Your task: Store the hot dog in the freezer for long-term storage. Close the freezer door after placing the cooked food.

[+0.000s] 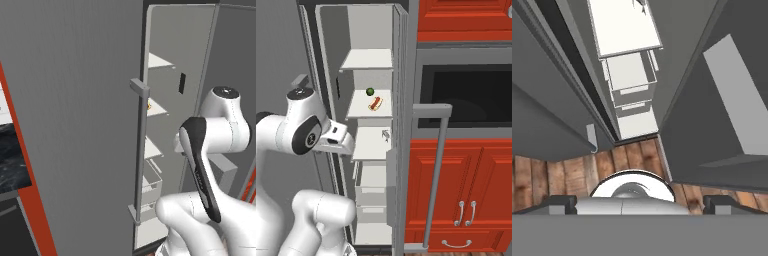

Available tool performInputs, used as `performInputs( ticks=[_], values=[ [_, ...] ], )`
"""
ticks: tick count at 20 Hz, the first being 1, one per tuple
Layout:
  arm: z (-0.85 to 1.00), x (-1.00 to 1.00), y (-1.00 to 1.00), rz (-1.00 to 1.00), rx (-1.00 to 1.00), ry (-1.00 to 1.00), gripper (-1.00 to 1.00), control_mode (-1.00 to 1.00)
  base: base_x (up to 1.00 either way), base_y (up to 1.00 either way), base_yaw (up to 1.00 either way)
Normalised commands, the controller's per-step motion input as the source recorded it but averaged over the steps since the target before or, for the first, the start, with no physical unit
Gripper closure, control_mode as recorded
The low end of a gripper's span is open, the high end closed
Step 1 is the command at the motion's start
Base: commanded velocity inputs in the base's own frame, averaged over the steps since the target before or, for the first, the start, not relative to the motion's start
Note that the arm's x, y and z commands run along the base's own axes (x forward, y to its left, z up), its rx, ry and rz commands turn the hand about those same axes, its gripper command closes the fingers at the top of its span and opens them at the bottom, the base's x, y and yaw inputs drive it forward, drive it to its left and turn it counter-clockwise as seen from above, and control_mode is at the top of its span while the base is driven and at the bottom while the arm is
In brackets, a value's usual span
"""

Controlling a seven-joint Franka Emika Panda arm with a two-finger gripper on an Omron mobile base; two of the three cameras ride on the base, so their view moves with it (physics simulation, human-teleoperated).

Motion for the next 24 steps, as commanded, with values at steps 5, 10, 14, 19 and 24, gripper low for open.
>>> performInputs(
  ticks=[5, 10, 14, 19, 24],
  values=[
    [-0.16, 0.00, 0.14, -0.09, 0.00, 0.12, -1.00, -1.00, 0.00, 0.00, 0.00],
    [-0.22, 0.00, 0.08, -0.06, 0.00, 0.09, -1.00, -1.00, 0.00, 0.00, 0.00],
    [-0.27, 0.00, 0.00, -0.05, 0.00, 0.08, -1.00, -1.00, 0.00, 0.00, 0.00],
    [0.00, 0.00, 0.00, 0.00, 0.00, 0.00, -1.00, -1.00, 0.00, 0.00, 0.00],
    [0.00, 0.00, 0.00, 0.00, 0.00, 0.00, -1.00, -1.00, 0.00, 0.00, 0.00]
  ],
)
